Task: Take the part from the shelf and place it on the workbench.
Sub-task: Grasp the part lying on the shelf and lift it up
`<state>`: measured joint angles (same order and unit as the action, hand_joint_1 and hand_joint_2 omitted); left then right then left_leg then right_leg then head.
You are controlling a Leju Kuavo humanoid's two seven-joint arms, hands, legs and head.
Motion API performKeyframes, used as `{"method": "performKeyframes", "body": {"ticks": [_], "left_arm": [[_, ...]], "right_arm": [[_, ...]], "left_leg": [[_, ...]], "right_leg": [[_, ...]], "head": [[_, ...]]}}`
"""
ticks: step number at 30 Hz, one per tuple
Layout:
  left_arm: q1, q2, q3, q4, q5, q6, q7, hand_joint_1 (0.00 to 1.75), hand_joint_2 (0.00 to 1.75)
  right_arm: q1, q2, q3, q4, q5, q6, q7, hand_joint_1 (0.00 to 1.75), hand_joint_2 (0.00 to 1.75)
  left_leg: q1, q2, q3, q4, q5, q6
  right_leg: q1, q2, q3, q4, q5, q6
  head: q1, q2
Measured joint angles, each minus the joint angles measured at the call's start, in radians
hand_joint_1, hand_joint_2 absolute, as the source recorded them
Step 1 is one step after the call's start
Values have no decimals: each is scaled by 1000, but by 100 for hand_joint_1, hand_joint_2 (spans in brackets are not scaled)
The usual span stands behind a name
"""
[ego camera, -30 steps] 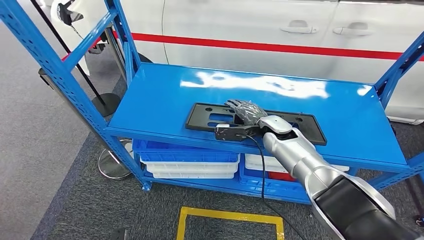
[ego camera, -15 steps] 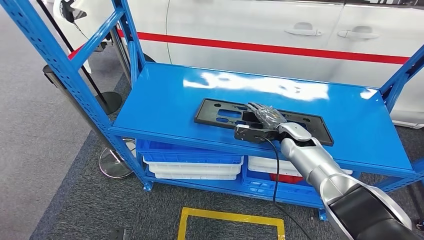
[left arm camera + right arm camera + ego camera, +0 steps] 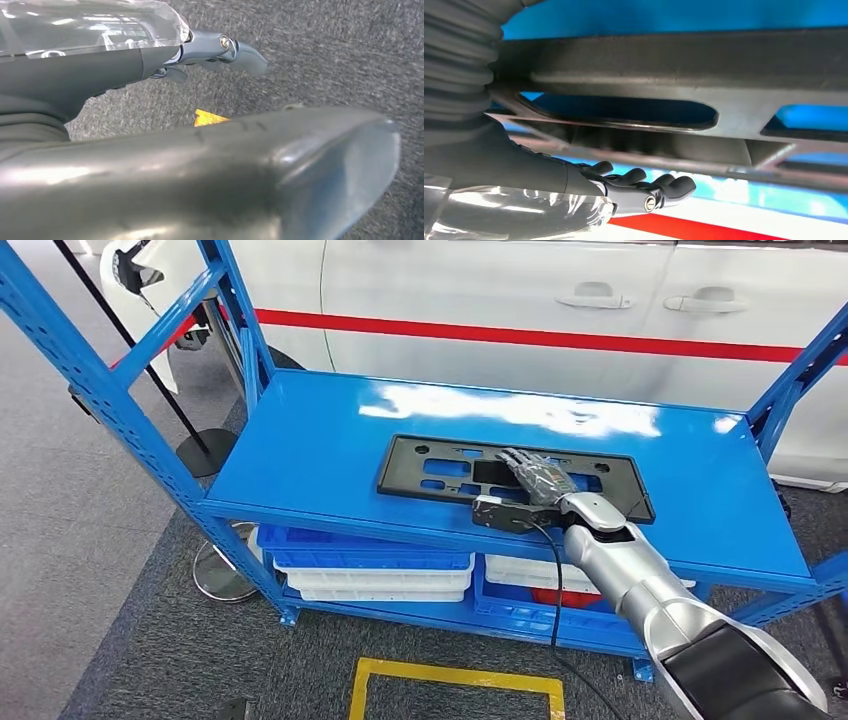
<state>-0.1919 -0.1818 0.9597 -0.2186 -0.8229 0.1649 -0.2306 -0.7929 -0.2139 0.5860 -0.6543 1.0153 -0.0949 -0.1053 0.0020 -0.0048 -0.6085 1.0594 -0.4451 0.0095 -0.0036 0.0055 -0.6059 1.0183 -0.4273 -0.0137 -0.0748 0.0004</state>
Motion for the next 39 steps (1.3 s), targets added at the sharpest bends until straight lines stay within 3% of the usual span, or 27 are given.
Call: {"method": "performKeyframes", "body": {"ticks": [1, 5, 7, 9, 10, 11, 12, 14, 16, 20, 22, 23, 24, 26, 27, 29, 31, 35, 37, 39], "left_arm": [[0, 1, 0, 0, 1, 0, -1, 0, 0], [2, 1, 0, 0, 4, 1, -2, 0, 0], [1, 1, 0, 0, 5, 1, -3, 0, 0], [2, 1, 0, 0, 6, 1, -3, 0, 0], [4, 1, 0, 0, 6, 2, -3, 0, 0], [5, 1, 0, 0, 6, 2, -4, 0, 0], [6, 0, 0, 0, 6, 2, -5, 0, 0], [7, -1, 0, 0, 6, 2, -9, 0, 0], [5, -2, -1, 0, 6, 2, -11, 0, 0], [4, -2, -2, 0, 5, 3, -12, 0, 0], [3, -3, -3, 0, 5, 3, -12, 0, 0], [4, -3, -4, 0, 6, 3, -12, 0, 0], [4, -3, -4, 0, 8, 3, -12, 0, 0], [6, -3, -4, 0, 10, 3, -12, 0, 0], [6, -3, -5, 0, 11, 3, -13, 0, 0], [5, -3, -5, 0, 13, 3, -14, 0, 0], [3, -3, -5, 0, 15, 3, -16, 0, 0], [3, -3, -6, 0, 17, 3, -18, 0, 0], [0, -4, -6, 0, 17, 3, -18, 0, 0], [-2, -5, -6, 0, 17, 3, -19, 0, 0]], "right_arm": [[1, -1, -4, -2, 0, 0, 0, 0, 175], [3, -4, -16, -8, 1, -3, 1, 0, 175], [7, -8, -20, -10, 2, -5, 1, 0, 175], [15, -9, -24, -11, 2, -12, 1, 0, 175], [20, -10, -27, -13, 3, -17, 1, 0, 175], [25, -10, -31, -16, 3, -24, 1, 0, 175], [29, -10, -35, -21, 4, -29, 1, 0, 175], [33, -11, -44, -33, 8, -38, 1, 0, 175], [39, -11, -52, -48, 12, -48, 3, 0, 175], [68, -11, -78, -95, 27, -80, 8, 0, 175], [83, -11, -91, -121, 39, -86, 7, 3, 175], [88, -11, -96, -130, 45, -85, 4, 18, 175], [93, -11, -100, -136, 51, -83, 0, 46, 175], [97, -11, -108, -141, 59, -79, -8, 116, 175], [98, -11, -111, -142, 62, -76, -11, 144, 175], [97, -11, -115, -143, 67, -71, -15, 171, 175], [96, -10, -116, -143, 71, -69, -19, 175, 175], [96, -9, -118, -141, 74, -73, -28, 175, 175], [94, -9, -120, -140, 74, -74, -31, 175, 175], [93, -9, -122, -137, 75, -76, -31, 175, 175]], "left_leg": [[-4, 1, 15, -32, 7, 4], [-2, 4, 27, -58, 17, 19], [3, 7, 30, -68, 25, 27], [3, 7, 28, -69, 25, 30], [3, 7, 28, -69, 25, 30], [4, 7, 29, -68, 25, 29], [4, 6, 30, -67, 23, 27], [6, 6, 31, -61, 19, 20], [3, 5, 29, -53, 13, 10], [4, 4, 25, -42, 1, -12], [7, 4, -5, 28, -43, -21], [8, 4, -34, 93, -77, -24], [9, 4, -68, 165, -107, -27], [9, 4, -108, 245, -124, -28], [9, 4, -102, 228, -103, -26], [8, 4, -43, 93, -32, -15], [3, 4, 9, -22, 9, -5], [1, 2, 23, -56, 17, 11], [6, 3, 30, -71, 25, 22], [6, 3, 29, -74, 28, 27]], "right_leg": [[0, 0, -1, 0, 0, 4], [-2, 0, -1, 5, -6, 25], [-4, -1, -34, 80, -54, 34], [-7, -1, -98, 215, -119, 42], [-9, -1, -122, 265, -134, 45], [-12, -2, -129, 278, -128, 48], [-15, -2, -115, 251, -105, 50], [-20, -5, -46, 112, -39, 51], [-18, -4, 3, 11, -8, 44], [-15, -2, 10, -5, -5, 18], [-19, -3, 11, -8, -4, 7], [-18, -3, 11, -8, -4, 3], [-17, -4, 11, -8, -5, 1], [-14, -3, 11, -7, -6, 0], [-13, -3, 12, -7, -6, 0], [-11, -1, 14, -6, -8, 2], [-8, -1, 13, -5, -10, 8], [-8, -1, 11, -6, -10, 31], [-9, -2, -12, 45, -45, 38], [-10, -2, -73, 172, -108, 42]], "head": [[0, 0], [0, 0], [0, 0], [0, 0], [0, 0], [0, 0], [0, 0], [0, 0], [0, 0], [0, 0], [0, 0], [0, 0], [0, 0], [0, 0], [0, 0], [0, 0], [0, 0], [0, 0], [0, 0], [0, 0]]}}
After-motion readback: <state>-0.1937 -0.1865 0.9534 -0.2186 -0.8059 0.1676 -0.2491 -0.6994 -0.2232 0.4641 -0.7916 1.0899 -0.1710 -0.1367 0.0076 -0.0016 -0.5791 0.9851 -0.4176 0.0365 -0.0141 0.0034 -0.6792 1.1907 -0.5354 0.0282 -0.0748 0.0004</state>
